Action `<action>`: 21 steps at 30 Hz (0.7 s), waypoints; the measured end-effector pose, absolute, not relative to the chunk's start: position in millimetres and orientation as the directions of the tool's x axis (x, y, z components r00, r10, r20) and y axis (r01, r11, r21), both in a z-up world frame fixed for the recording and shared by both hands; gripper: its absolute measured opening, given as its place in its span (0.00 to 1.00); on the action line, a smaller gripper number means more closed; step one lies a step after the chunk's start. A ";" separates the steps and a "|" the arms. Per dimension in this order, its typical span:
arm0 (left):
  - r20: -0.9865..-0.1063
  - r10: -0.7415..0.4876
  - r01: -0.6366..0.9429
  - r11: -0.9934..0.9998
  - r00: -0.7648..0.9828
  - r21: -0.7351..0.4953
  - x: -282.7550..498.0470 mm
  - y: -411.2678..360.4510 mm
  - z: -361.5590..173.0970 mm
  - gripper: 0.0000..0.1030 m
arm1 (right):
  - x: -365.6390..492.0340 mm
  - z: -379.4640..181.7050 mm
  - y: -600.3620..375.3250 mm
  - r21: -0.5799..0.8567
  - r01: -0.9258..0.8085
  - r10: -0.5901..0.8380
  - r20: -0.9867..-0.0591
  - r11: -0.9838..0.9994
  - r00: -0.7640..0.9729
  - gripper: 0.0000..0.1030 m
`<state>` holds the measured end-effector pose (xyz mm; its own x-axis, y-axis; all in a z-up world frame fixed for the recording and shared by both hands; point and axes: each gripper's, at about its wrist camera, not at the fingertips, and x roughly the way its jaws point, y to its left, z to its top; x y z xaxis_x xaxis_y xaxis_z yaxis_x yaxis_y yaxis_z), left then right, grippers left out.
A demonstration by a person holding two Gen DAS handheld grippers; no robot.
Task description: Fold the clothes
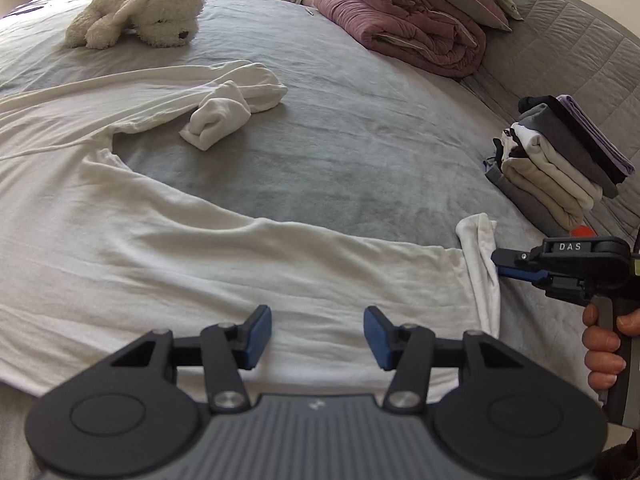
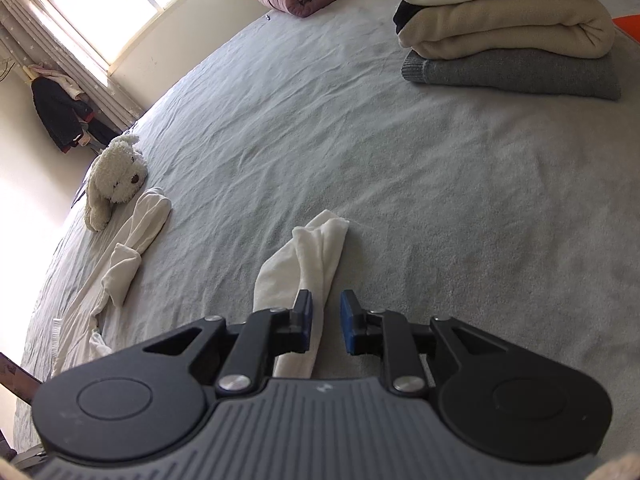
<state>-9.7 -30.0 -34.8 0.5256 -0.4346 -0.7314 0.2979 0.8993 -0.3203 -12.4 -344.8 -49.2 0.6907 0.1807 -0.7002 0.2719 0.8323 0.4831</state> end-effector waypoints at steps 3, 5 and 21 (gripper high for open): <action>-0.731 -0.447 0.313 0.892 0.515 -0.325 -11.2 -31.9 -34.3 0.51 | -16.7 -47.2 -338.5 0.456 0.267 0.165 -0.709 0.849 0.686 0.04; -0.732 -0.457 0.329 0.886 0.506 -0.327 -12.5 -33.5 -34.2 0.51 | -23.7 -43.0 -339.0 0.444 0.284 0.136 -0.705 0.850 0.696 0.02; -0.750 -0.491 0.481 0.836 0.443 -0.263 -25.9 -55.5 -33.7 0.51 | -100.1 -18.1 -337.8 0.351 0.365 0.024 -0.748 0.863 0.663 0.04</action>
<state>-25.9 -55.5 -33.7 0.4430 -0.4908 -0.7502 0.4813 0.8362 -0.2628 -100.1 -337.8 -18.1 0.6631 0.0241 -0.7482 0.3645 0.8626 0.3508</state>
